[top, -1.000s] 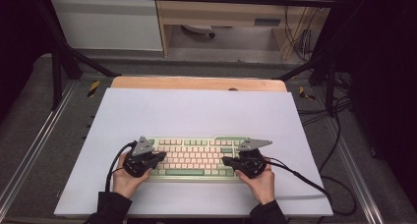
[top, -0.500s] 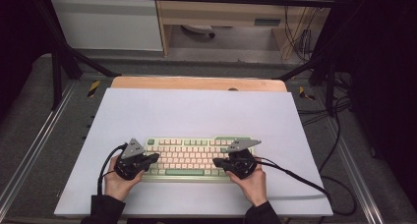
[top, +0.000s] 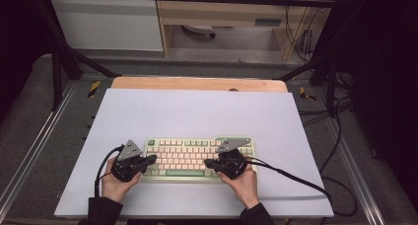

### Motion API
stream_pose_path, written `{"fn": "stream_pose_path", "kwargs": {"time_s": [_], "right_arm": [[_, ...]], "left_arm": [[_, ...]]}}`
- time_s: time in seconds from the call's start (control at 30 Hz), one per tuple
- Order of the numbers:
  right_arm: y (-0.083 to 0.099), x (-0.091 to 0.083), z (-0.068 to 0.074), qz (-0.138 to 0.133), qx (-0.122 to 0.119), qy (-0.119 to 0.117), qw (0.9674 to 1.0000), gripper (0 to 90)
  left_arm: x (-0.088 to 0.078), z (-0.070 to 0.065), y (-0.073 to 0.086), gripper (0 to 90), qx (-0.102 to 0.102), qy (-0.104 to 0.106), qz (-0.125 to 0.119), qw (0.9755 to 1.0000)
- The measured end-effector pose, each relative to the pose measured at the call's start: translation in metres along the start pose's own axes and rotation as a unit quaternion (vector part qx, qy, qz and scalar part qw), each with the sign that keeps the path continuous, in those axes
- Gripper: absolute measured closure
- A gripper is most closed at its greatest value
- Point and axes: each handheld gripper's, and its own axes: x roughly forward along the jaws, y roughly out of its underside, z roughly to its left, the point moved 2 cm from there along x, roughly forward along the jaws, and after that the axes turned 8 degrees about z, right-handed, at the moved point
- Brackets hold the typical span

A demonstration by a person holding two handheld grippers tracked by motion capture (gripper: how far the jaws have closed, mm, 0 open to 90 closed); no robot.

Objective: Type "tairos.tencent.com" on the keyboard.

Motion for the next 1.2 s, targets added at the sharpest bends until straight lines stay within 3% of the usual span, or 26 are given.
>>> {"fn": "stream_pose_path", "kwargs": {"time_s": [0.93,1.2], "right_arm": [[-0.015,0.042,0.014,0.015,-0.006,-0.019,0.9997,90.0],[-0.014,0.047,0.015,0.016,-0.005,-0.023,0.9996,90.0]], "left_arm": [[0.001,0.002,0.001,90.0,-0.003,0.003,0.000,1.0000],[0.001,0.002,0.001,90.0,-0.002,0.003,0.001,1.0000]]}}
